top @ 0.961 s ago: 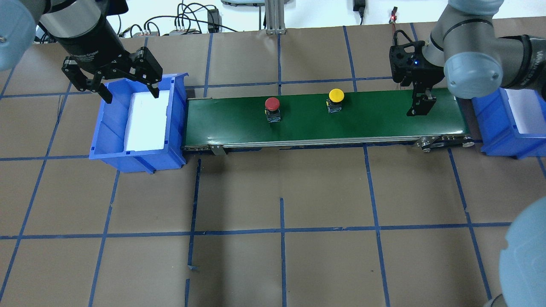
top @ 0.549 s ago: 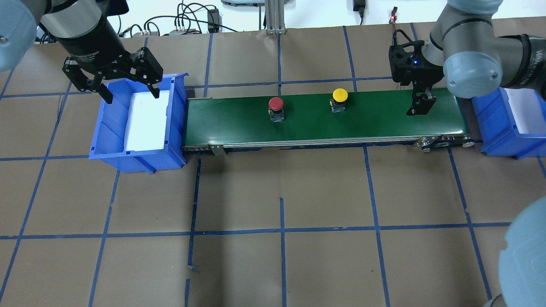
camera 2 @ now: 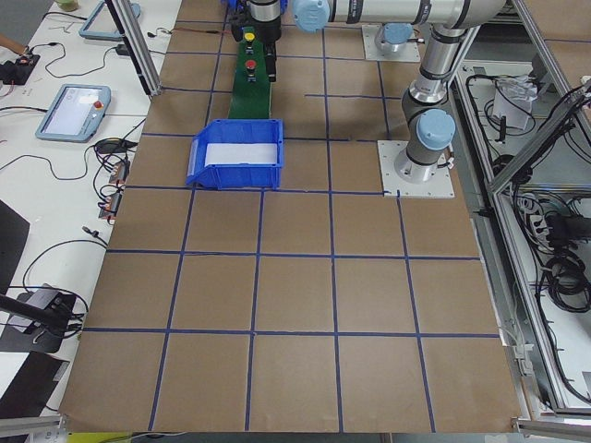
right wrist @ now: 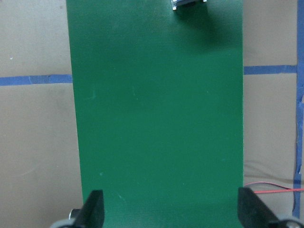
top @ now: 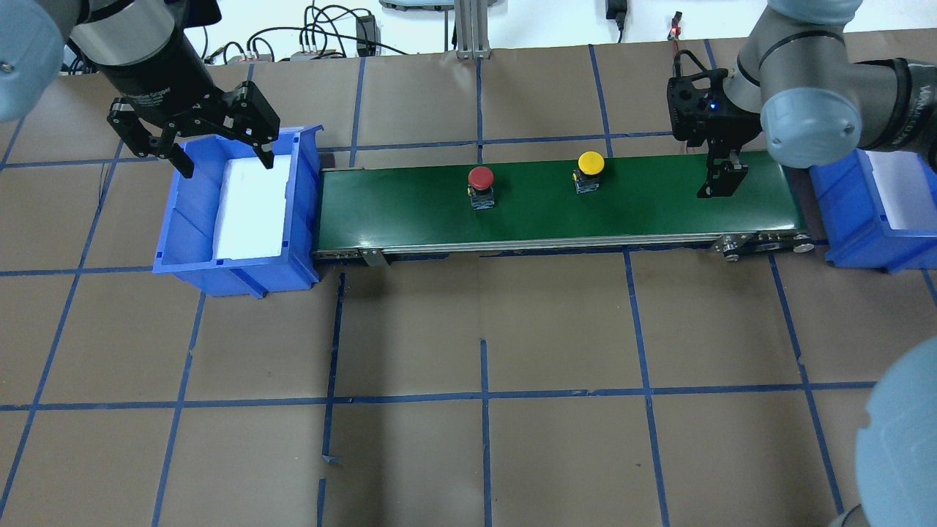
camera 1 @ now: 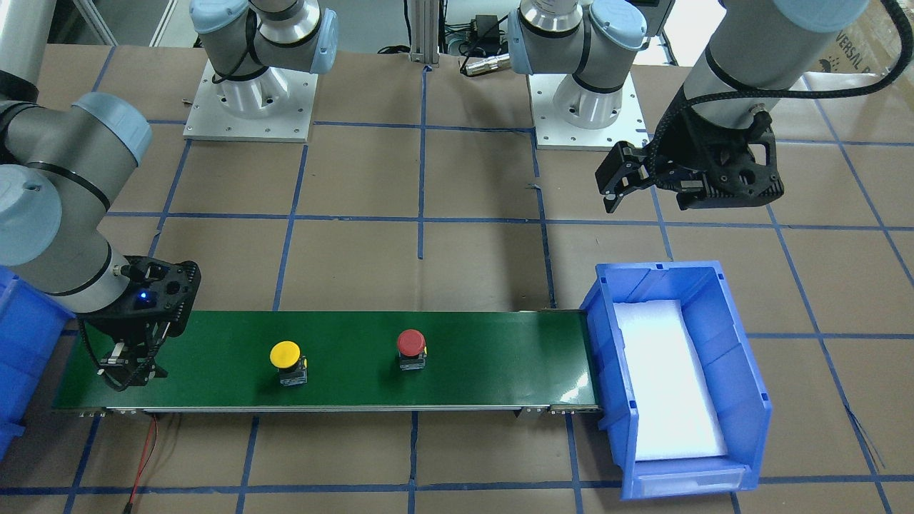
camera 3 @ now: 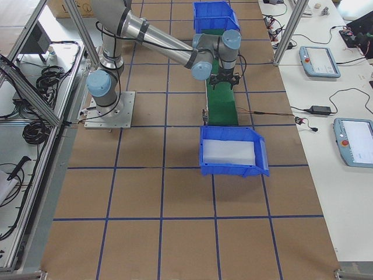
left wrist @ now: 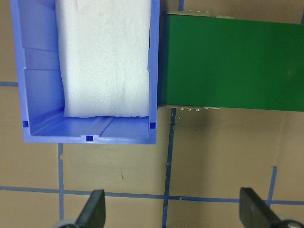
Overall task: Transport two buttons from left to right
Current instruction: 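Hold the right gripper open over the belt as the buttons approach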
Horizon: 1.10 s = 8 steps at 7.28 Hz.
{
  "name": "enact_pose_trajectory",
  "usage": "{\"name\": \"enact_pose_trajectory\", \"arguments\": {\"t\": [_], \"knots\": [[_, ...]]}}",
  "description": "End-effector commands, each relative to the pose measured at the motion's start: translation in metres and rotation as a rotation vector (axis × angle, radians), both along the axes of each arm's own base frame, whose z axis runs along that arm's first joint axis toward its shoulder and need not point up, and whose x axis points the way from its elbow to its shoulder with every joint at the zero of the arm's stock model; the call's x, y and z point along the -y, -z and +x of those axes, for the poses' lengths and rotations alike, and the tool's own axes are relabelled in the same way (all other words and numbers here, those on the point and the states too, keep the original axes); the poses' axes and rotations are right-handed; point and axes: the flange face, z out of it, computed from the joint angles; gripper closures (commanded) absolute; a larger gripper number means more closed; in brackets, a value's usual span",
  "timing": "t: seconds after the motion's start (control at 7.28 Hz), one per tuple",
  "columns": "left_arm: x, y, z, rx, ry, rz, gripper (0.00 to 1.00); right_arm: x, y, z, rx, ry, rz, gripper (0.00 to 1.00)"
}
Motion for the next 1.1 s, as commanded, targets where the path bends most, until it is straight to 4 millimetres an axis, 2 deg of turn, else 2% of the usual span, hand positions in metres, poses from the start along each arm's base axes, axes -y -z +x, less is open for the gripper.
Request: {"name": "enact_pose_trajectory", "arguments": {"t": [0.0,0.27,0.96], "knots": [[0.0,0.0,0.0,0.0,-0.001,-0.001,0.0,0.0,0.001,0.0,-0.001,0.005,0.004,0.0],[0.001,0.0,0.001,0.0,-0.001,-0.001,0.0,0.0,0.009,-0.001,-0.002,0.007,0.014,0.0],[0.001,0.001,0.001,0.001,-0.001,0.001,0.0,0.005,0.01,-0.002,-0.012,0.01,0.011,0.0]]}}
